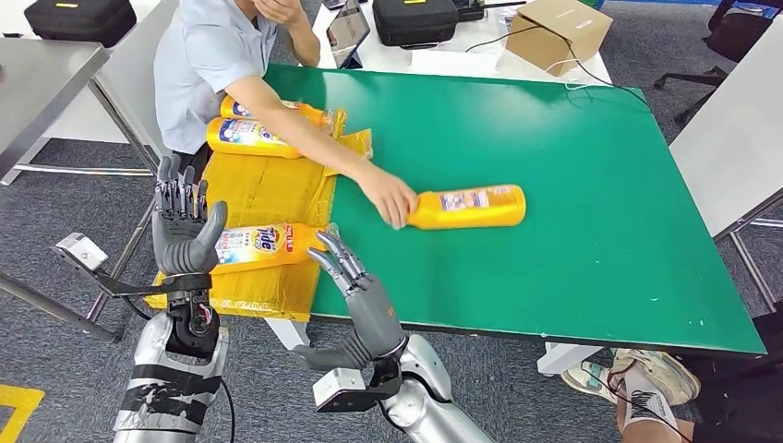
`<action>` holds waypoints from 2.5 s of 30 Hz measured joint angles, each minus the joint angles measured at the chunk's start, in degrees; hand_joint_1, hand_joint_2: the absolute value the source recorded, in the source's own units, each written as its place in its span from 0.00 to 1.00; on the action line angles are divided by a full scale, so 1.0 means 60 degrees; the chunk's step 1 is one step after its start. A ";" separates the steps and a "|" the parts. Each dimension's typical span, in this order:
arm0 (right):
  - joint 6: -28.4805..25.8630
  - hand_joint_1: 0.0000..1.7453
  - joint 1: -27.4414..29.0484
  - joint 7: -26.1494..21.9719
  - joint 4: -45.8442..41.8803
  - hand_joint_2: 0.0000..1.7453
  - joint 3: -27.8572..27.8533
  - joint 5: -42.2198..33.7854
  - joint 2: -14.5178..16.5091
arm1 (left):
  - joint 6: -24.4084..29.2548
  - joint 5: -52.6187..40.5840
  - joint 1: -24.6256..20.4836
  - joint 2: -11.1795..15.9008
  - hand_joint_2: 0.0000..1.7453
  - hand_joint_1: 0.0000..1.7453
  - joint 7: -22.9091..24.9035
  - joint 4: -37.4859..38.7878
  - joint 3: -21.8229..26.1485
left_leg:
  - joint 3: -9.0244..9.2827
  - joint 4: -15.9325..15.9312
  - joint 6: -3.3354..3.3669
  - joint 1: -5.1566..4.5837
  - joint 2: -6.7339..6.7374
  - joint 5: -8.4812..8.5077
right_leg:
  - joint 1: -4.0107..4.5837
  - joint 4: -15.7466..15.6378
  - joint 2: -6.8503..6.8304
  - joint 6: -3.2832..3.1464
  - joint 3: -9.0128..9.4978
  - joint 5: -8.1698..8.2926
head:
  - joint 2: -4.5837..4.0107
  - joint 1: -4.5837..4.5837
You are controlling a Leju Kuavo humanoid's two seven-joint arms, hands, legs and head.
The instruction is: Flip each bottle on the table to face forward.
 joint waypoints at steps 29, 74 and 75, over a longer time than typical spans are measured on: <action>-0.0683 0.00 0.0387 0.5636 0.0545 1.00 -0.5075 0.6275 -0.1602 | 0.3732 -0.5364 0.3293 -0.0090 1.00 0.00 -0.1062 -0.2579 -0.1564 | -0.0001 0.0000 0.0021 -0.0005 -0.0002 -0.0016 | -0.0003 -0.0010 -0.0001 0.0005 0.0007 0.0000 | 0.0000 -0.0003; 0.3162 1.00 -0.3435 0.4804 0.5547 1.00 -0.5424 0.5814 -0.2025 | 0.1932 -0.3438 0.2355 -0.0048 1.00 0.00 -0.0010 -0.1448 -0.1566 | 0.0054 0.0002 0.0030 -0.0006 0.0019 -0.0009 | -0.0004 -0.0012 0.0008 0.0007 0.0050 0.0008 | 0.0000 -0.0002; 0.3278 1.00 -0.3476 0.4714 0.5587 1.00 -0.5399 0.5732 -0.2018 | 0.1910 -0.3403 0.2341 -0.0037 1.00 0.00 -0.0010 -0.1423 -0.1567 | 0.0061 0.0002 0.0029 -0.0006 0.0021 -0.0009 | -0.0004 -0.0012 0.0009 0.0007 0.0057 0.0008 | 0.0000 -0.0001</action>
